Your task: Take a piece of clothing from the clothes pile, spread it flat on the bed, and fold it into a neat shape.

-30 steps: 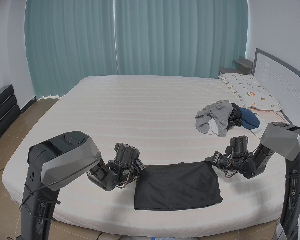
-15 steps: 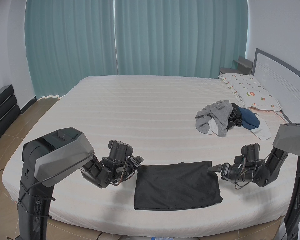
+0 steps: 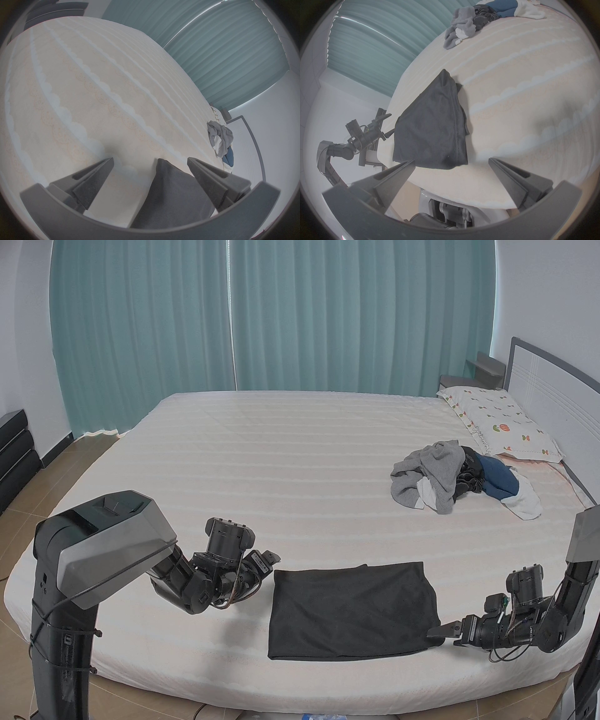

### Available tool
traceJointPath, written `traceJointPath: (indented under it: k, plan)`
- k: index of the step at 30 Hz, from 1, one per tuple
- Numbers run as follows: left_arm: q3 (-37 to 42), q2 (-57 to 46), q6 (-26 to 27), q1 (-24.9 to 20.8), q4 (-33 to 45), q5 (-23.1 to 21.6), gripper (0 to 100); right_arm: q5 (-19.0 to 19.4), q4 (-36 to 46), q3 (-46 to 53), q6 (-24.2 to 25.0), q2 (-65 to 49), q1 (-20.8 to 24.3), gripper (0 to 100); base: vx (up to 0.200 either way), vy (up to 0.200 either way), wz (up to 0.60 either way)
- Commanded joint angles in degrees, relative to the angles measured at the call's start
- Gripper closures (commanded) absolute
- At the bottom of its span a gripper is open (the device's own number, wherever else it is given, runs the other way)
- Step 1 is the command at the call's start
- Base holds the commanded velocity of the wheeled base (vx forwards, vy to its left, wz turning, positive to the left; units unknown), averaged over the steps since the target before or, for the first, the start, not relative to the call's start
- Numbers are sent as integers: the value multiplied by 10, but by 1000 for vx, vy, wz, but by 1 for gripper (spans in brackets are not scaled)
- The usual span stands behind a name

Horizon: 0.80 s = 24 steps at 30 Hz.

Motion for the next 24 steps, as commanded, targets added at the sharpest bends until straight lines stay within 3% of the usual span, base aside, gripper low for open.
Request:
traceJointPath:
  k: [1,17,24]
  plan:
    - [0,-1,0,1,0,0,0,-3,-1,1,-1,18,18,100,0,0,0]
    - [0,-1,0,0,0,0,0,-7,-32,36,-5,8,7,100,0,0,0]
    - [2,-1,0,0,0,0,0,-8,-34,51,-38,6,-16,100,0,0,0]
